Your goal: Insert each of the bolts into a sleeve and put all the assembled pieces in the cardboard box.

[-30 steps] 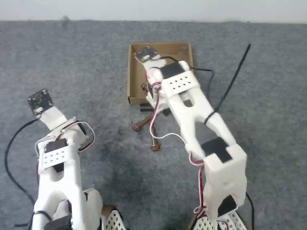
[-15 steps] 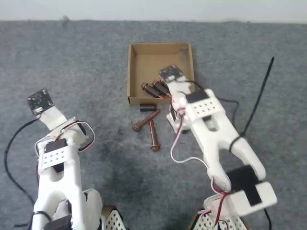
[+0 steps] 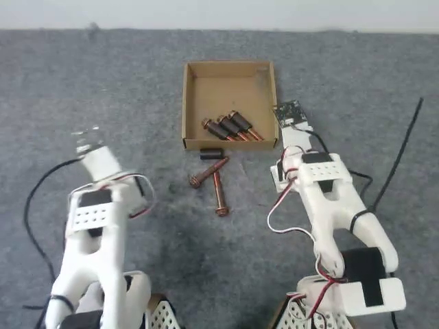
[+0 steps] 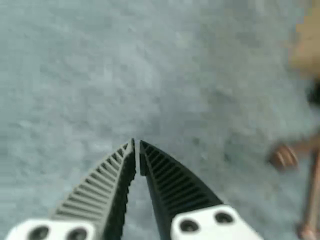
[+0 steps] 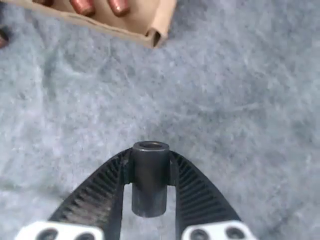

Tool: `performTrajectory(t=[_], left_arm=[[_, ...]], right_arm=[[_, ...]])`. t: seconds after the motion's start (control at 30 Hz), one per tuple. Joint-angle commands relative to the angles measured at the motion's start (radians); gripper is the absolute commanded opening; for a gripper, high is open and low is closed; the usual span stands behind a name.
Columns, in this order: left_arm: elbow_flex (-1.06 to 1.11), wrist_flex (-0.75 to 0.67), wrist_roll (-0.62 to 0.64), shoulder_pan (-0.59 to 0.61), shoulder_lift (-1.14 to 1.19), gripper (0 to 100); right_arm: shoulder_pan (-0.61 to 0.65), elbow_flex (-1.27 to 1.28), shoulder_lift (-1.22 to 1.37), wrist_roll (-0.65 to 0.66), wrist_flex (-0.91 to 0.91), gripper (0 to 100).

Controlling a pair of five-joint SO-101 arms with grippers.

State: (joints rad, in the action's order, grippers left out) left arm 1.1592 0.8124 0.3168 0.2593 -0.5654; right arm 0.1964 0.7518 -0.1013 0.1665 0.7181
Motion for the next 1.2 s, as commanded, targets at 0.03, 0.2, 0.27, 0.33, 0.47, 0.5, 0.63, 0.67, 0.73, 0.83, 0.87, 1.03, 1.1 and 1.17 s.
performTrajectory(t=[0.03, 0.2, 0.27, 0.33, 0.47, 0.5, 0.63, 0.67, 0.73, 0.83, 0.87, 1.03, 1.1, 1.17], left_arm=[[-0.139, 0.153, -0.002, -0.153, -0.005, 1], [-0.202, 0.227, -0.149, -0.245, -0.003, 1], [-0.217, 0.245, -0.164, -0.292, -0.003, 1], [-0.226, 0.259, -0.172, -0.342, -0.003, 2], [-0.228, 0.235, -0.255, -0.433, -0.002, 11], [-0.226, 0.23, -0.264, -0.446, -0.002, 14], [-0.226, 0.153, -0.25, -0.457, 0.0, 16], [-0.225, 0.13, -0.25, -0.459, 0.008, 15], [-0.232, 0.094, -0.25, -0.46, 0.044, 14], [-0.292, 0.075, -0.253, -0.46, 0.155, 14], [-0.323, 0.077, -0.255, -0.46, 0.198, 14], [-0.464, 0.075, -0.258, -0.489, 0.414, 14], [-0.504, 0.075, -0.258, -0.496, 0.488, 14], [-0.541, 0.074, -0.261, -0.489, 0.554, 14]], right_arm=[[-0.01, 0.012, -0.064, -0.003, -0.07, 0.6], [-0.01, 0.012, -0.064, -0.003, -0.07, 0.6], [-0.01, 0.012, -0.064, -0.003, -0.07, 0.6], [-0.01, 0.012, -0.064, -0.002, -0.074, 0.6], [-0.012, 0.014, -0.064, -0.002, -0.09, 0.6], [-0.012, 0.014, -0.064, -0.002, -0.088, 0.6], [-0.01, 0.014, -0.064, -0.002, -0.087, 0.6], [-0.01, 0.014, -0.064, -0.002, -0.085, 0.6], [-0.01, 0.014, -0.064, -0.002, -0.085, 0.6], [-0.01, 0.014, -0.064, -0.002, -0.085, 0.6], [-0.008, 0.014, -0.064, -0.002, -0.085, 0.6], [-0.008, 0.014, -0.064, -0.002, -0.085, 0.6], [-0.008, 0.014, -0.064, -0.002, -0.085, 0.6], [-0.008, 0.014, -0.064, -0.002, -0.087, 0.6]])
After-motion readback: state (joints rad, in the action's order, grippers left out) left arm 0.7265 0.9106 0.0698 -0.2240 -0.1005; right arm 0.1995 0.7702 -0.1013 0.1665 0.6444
